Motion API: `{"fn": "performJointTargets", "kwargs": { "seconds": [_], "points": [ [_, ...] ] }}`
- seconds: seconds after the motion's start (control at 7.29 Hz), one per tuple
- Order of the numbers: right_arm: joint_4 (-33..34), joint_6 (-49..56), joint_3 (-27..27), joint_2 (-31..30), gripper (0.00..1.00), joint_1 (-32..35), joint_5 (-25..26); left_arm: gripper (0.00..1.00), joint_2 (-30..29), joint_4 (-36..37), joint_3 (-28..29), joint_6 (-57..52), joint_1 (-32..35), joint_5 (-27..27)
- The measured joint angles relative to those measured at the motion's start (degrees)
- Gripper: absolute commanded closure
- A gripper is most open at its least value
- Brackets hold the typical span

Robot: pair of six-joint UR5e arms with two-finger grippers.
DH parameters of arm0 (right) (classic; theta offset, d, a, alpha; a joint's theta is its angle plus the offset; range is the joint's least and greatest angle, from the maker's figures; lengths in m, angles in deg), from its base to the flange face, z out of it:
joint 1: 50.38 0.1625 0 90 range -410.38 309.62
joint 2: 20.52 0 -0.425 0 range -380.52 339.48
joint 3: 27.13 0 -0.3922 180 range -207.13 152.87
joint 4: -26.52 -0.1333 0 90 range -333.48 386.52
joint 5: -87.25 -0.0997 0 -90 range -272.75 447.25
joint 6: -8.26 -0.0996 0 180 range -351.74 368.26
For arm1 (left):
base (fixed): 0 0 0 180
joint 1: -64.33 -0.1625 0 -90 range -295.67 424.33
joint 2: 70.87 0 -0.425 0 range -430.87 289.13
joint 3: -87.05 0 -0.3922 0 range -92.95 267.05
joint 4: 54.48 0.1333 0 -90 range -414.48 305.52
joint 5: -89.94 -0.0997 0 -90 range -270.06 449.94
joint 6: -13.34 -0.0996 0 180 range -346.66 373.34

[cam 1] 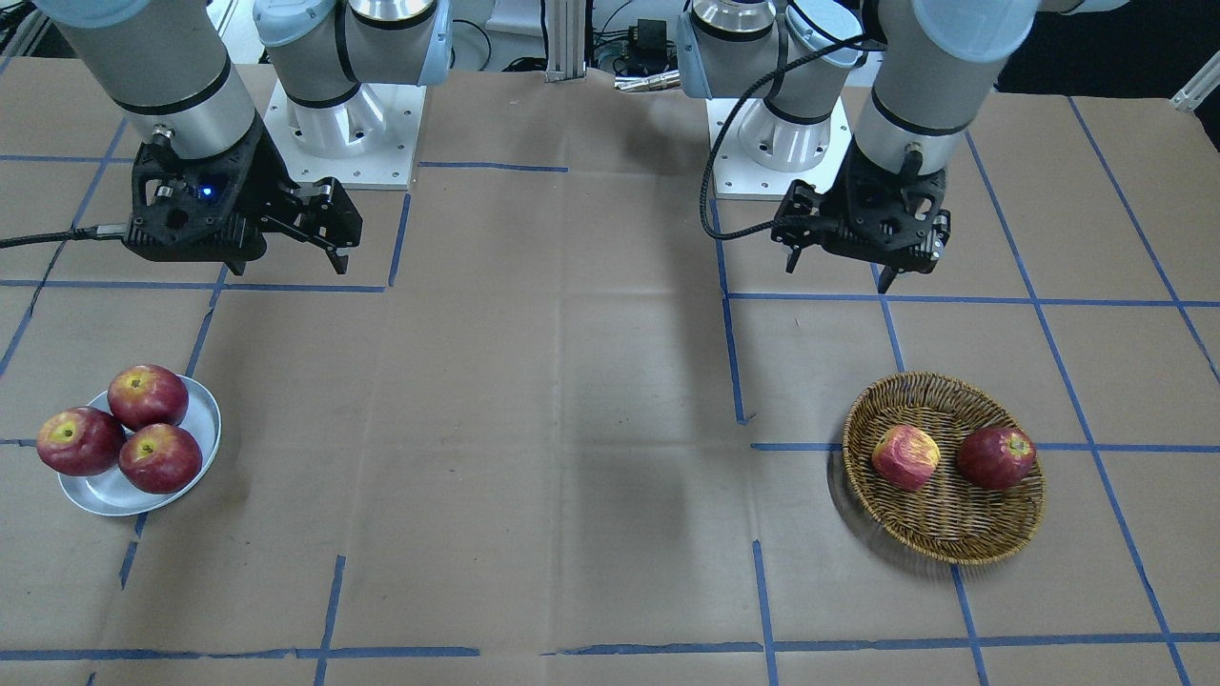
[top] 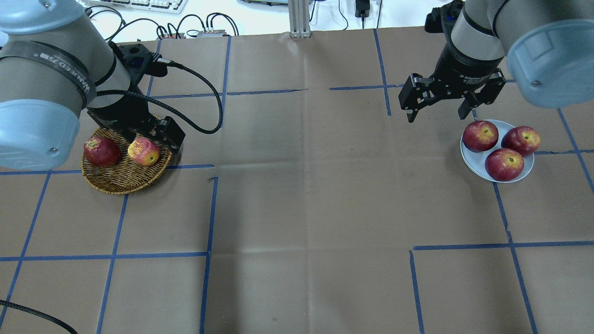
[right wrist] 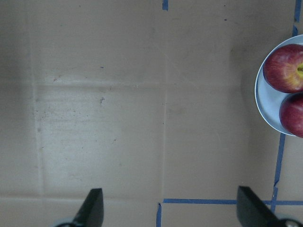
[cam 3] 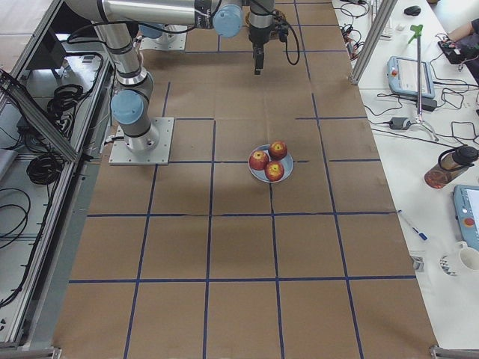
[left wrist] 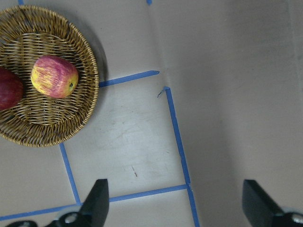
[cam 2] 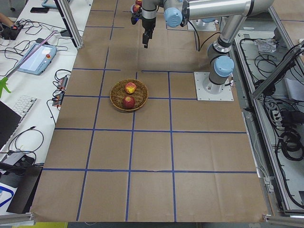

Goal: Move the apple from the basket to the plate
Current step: 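Lower the left gripper into the basket and close on the red-yellow apple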

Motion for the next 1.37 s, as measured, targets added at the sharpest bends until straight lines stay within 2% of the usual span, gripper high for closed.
{"fn": "performJointTargets", "kwargs": {
  "seconds": [0.27, 0.69, 1.1, 1.37],
  "points": [
    [0.0, 0.0, 0.0, -0.03, 0.0, 0.0, 0.0, 0.01, -4.23, 10.61, -4.16, -11.85, -6.36, 0.2],
    [-0.06, 0.0, 0.06, -0.01, 0.0, 0.0, 0.0, 0.01, -14.25, 20.08, -4.27, -24.91, -10.38, 0.33],
    [-0.09, 0.0, 0.09, 0.0, 0.0, 0.0, 0.0, 0.02, -21.83, 22.68, 0.75, -27.31, -10.84, 0.48],
    [-0.09, 0.0, 0.09, 0.0, 0.0, 0.0, 0.0, 0.01, -23.9, 22.66, 1.58, -27.44, -11.39, 0.48]
  ]
}}
